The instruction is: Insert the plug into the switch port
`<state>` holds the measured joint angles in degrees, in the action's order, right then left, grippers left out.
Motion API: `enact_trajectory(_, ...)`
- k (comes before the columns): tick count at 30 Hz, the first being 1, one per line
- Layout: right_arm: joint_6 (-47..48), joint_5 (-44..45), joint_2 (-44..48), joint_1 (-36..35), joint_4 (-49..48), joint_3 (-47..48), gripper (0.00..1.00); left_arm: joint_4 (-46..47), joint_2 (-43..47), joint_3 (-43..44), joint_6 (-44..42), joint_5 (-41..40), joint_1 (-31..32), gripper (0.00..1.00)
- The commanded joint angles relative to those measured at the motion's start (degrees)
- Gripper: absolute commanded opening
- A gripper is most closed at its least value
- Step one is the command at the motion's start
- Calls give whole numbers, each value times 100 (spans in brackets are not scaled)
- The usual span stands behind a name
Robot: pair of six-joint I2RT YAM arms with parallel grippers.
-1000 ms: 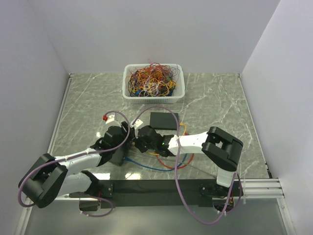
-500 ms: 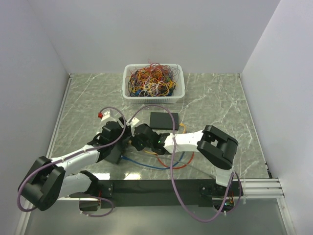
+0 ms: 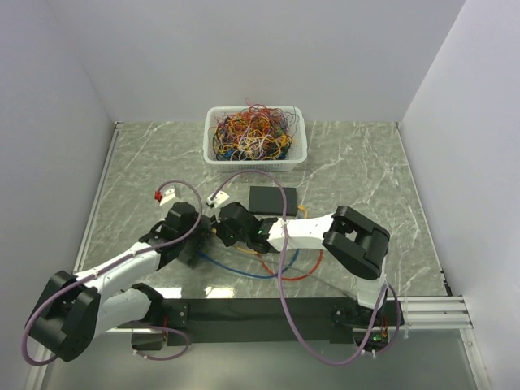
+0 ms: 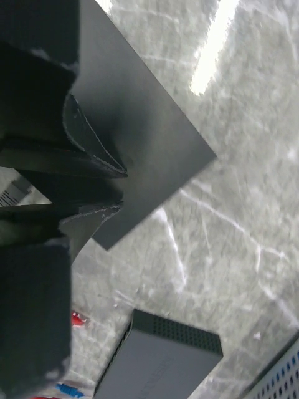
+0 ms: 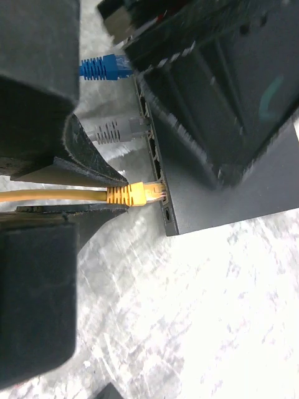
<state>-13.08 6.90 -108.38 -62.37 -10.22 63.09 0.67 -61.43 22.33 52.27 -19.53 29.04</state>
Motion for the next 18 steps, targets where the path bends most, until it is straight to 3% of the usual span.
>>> enact_trajectory(1, -133, 260, 27, 32, -429, 379, 6, -216, -53, 272, -15, 1, -91, 26)
enact_trajectory(8, -168, 435, -166, 41, -182, 616, 0, -391, 201, 430, -138, 19, -328, 28)
enact_trajectory(12, -168, 427, -210, 49, -121, 661, 0, -541, 517, 544, -366, 98, -732, 47)
enact_trajectory(18, -151, 435, -289, 49, -68, 722, 0, -366, 88, 632, -534, 817, -1734, 57)
